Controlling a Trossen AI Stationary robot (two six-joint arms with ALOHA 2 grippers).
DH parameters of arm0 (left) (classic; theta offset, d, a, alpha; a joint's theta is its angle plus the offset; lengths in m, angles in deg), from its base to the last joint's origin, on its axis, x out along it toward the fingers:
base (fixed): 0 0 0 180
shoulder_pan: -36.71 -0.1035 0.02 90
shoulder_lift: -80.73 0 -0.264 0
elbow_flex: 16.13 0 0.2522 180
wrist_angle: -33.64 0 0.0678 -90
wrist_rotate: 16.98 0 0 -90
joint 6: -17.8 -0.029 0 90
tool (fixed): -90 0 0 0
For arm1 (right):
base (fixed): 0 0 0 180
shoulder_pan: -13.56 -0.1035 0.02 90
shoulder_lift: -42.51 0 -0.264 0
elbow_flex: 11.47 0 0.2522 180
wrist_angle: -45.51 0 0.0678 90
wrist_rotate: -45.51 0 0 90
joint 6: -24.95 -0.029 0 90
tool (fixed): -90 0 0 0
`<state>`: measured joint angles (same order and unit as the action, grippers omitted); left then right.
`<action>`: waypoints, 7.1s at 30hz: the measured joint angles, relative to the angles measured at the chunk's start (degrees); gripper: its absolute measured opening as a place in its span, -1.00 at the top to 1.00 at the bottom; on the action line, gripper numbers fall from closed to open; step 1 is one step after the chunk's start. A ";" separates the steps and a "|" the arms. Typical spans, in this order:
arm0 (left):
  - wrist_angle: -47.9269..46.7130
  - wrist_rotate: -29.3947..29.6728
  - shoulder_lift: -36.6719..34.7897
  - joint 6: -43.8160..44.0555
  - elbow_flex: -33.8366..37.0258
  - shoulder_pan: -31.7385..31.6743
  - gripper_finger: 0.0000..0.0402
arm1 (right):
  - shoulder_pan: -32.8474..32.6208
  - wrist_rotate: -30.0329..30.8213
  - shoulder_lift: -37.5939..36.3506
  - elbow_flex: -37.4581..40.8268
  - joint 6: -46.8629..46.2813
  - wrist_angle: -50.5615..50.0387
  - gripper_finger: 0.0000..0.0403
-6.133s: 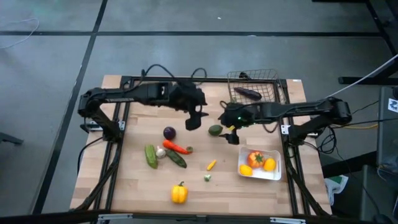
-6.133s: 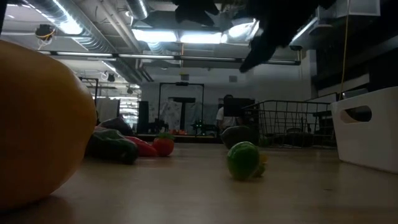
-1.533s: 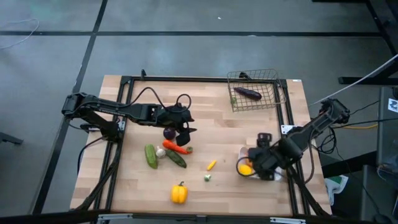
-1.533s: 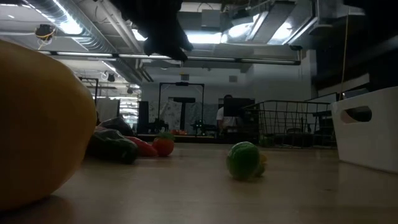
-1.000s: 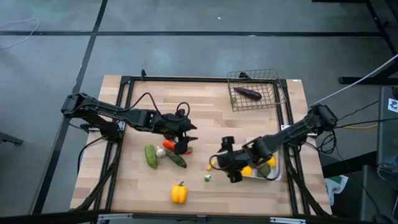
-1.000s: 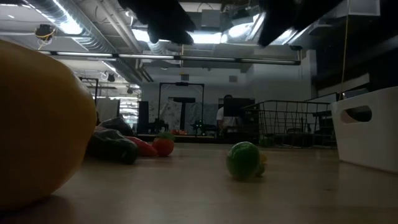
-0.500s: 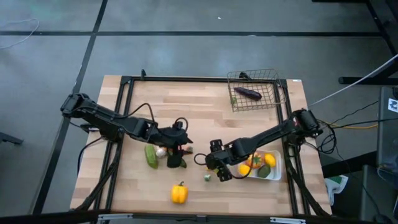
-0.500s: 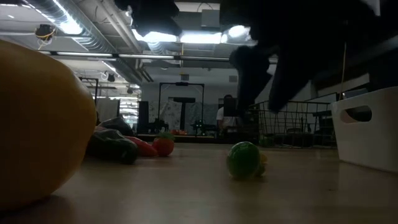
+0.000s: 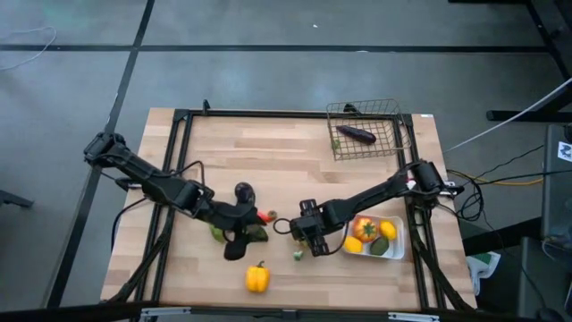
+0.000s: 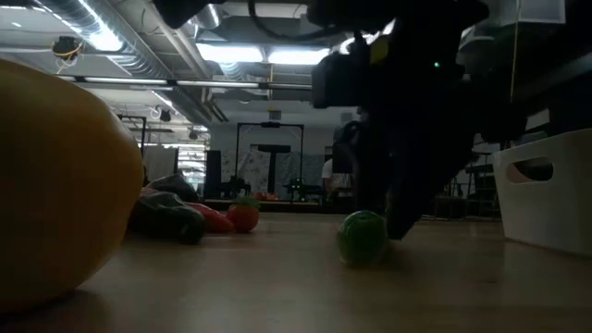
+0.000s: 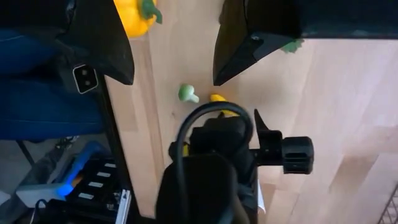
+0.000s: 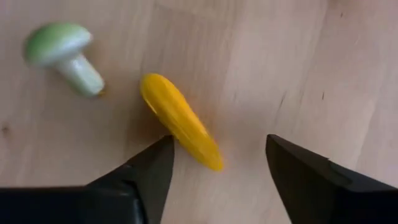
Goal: Sort produce into baskets
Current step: Put the yellow corn into the black wire basket, then put the yellow bell pepper into the black wire basket
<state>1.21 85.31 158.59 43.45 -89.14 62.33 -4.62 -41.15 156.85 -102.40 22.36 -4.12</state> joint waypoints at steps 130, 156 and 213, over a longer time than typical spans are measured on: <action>-5.73 -18.88 10.48 90.23 -0.07 6.00 -0.32 | 61.31 3.07 -24.58 0.00 17.42 -24.88 -0.12; 3.56 -11.53 15.70 91.08 -0.07 8.81 -0.32 | 61.31 3.08 -24.58 0.00 17.42 -20.77 -0.12; 11.83 -7.84 25.99 92.95 -0.02 10.38 -0.93 | 61.31 3.10 -24.56 0.00 17.44 -12.36 -0.12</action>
<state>13.04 77.47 184.58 136.41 -89.16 72.70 56.69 -38.05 132.29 -102.40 39.80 -16.48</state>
